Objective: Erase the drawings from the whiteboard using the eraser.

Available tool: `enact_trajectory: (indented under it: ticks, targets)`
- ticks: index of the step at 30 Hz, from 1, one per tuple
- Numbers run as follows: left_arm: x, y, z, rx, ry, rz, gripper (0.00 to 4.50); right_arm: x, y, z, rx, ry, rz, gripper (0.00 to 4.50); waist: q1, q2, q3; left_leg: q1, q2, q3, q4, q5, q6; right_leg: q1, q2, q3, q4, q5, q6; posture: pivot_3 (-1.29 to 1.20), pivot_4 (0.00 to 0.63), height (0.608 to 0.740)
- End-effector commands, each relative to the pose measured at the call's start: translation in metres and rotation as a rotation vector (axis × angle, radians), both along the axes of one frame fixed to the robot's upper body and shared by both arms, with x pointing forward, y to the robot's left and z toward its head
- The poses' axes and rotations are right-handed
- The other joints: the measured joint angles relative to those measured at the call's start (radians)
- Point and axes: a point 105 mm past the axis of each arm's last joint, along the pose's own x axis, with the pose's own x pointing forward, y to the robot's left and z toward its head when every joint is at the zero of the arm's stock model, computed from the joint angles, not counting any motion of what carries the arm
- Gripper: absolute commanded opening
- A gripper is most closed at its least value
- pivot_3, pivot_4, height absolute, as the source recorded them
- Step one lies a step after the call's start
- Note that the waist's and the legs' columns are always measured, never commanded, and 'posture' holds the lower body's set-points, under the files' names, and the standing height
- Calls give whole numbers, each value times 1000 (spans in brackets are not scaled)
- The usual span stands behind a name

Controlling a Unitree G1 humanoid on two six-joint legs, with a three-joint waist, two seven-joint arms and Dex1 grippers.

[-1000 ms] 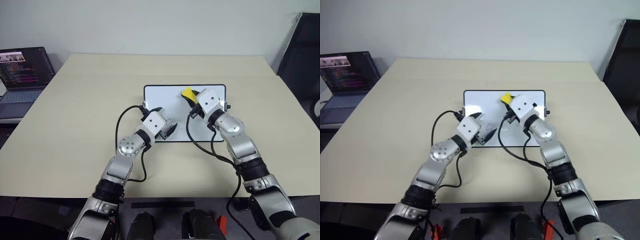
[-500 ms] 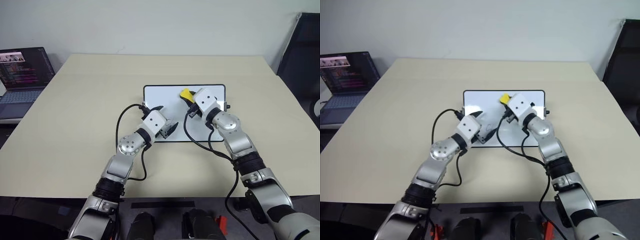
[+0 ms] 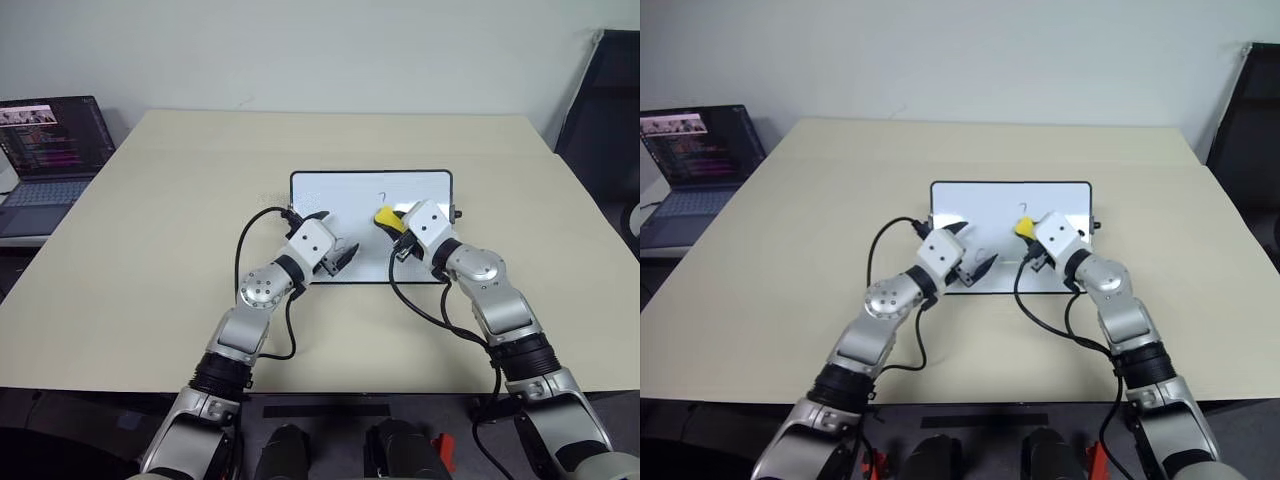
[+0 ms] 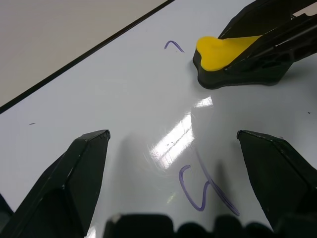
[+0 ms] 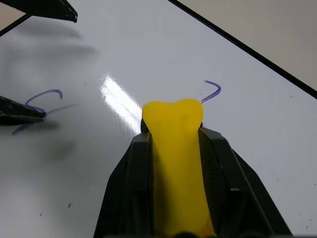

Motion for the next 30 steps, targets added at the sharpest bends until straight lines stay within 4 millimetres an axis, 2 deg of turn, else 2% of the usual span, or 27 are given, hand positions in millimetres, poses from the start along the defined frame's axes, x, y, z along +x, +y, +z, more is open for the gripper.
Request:
enact_trajectory:
  ticks: [1,5,13,17,20,23,27,30]
  targets:
    - [0,-9,17,-21,-61,-38,4500,13,-7,26,58,-81,-68,962,0,0,0,0,0,0,0,0,0,0,0,0,0,0,0,0,150,740]
    - [1,-10,17,-20,-64,-43,4500,23,1,42,78,-134,-72,962,-3,0,0,0,0,1,0,0,0,-1,0,1,0,0,0,0,150,740]
    - [0,-9,17,-20,-68,-41,4500,29,17,50,96,-161,-43,962,-2,0,0,-4,1,0,-2,0,0,-3,0,0,-2,0,0,0,150,740]
    - [-1,-8,16,-22,-67,-39,4500,25,19,43,96,-135,-27,962,-3,0,0,-4,1,0,-2,0,0,-3,0,0,-2,0,0,0,150,740]
    - [-1,-8,16,-22,-66,-36,4500,13,18,18,61,-43,11,962,-2,0,0,-4,1,0,-2,0,0,-3,0,0,-2,0,0,0,150,740]
    - [-1,-7,16,-24,-66,-35,4500,4,13,3,44,11,22,962,-1,0,0,-4,1,0,-2,0,0,-3,0,0,-2,0,0,0,150,740]
    - [-2,-8,16,-25,-64,-37,4500,0,3,1,44,23,-5,962,-2,0,0,-2,0,0,-1,0,0,-2,0,0,-1,0,0,0,150,740]
    - [-1,-9,16,-25,-62,-43,4500,11,-9,8,40,-9,-74,962,-2,0,0,-1,0,0,-1,0,0,-1,0,0,0,0,0,0,150,740]
